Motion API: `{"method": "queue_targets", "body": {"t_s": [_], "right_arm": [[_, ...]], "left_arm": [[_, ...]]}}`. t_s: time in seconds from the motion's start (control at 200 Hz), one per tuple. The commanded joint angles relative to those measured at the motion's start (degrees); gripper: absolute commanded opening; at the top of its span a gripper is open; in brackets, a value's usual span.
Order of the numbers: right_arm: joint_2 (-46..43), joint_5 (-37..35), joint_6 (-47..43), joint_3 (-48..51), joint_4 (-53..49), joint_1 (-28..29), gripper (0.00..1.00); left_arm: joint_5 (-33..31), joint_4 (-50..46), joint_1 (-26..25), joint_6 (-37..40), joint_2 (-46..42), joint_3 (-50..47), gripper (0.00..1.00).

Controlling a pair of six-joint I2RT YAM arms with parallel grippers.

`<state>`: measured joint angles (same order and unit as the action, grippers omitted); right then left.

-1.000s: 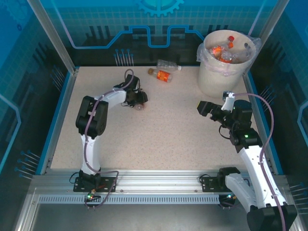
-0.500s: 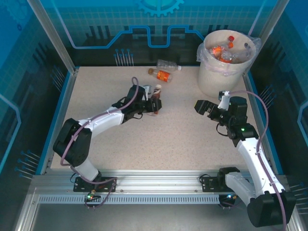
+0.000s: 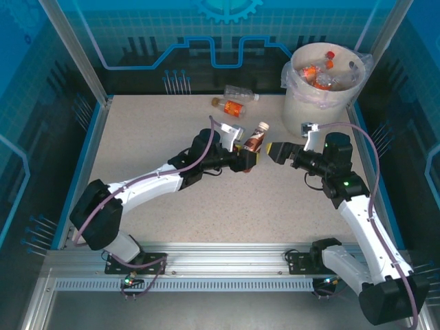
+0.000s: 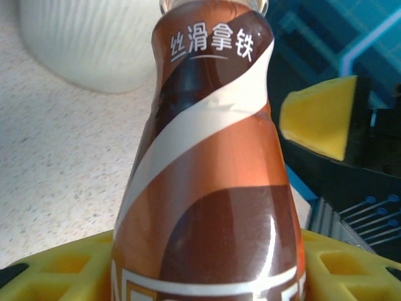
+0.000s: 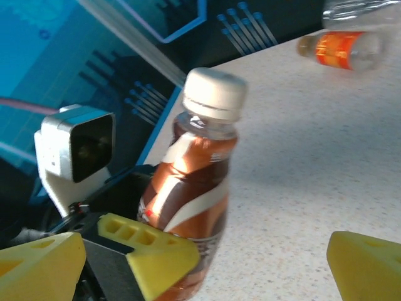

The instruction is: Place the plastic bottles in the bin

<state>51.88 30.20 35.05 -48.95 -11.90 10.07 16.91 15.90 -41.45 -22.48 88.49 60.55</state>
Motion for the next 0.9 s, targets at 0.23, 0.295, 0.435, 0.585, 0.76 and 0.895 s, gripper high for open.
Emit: {"method": "queue_targets", "body": {"t_s": [0.23, 0.295, 0.435, 0.585, 0.76, 0.895], "right_arm": [[-1.6, -5.1, -1.4, -7.6, 1.2, 9.0, 1.0], [-1.4, -7.9, 1.2, -7.5, 2.3, 9.6, 1.0], [0.7, -6.9, 5.2, -7.5, 6.1, 10.4, 0.99], [3.6, -5.4, 4.4, -9.8, 5.9, 12.0, 0.95], [5.8, -5.7, 4.2, -11.5, 6.0, 13.3, 0.87], [5.9, -8.0, 5.4, -11.6, 6.2, 13.5, 0.72]], "left_arm": [[10.7, 9.7, -0.7, 1.3, -7.7, -2.9, 0.48], [11.3, 11.2, -0.8, 0.6, -8.3, -3.6, 0.48], [13.1, 15.0, -1.0, -1.3, -8.9, -4.8, 0.49], [14.1, 14.5, -1.3, -0.8, -8.8, -4.4, 0.49], [14.3, 13.1, -1.3, -0.2, -8.3, -3.9, 0.49], [14.2, 13.3, -1.2, -0.1, -8.2, -4.0, 0.49]]}}
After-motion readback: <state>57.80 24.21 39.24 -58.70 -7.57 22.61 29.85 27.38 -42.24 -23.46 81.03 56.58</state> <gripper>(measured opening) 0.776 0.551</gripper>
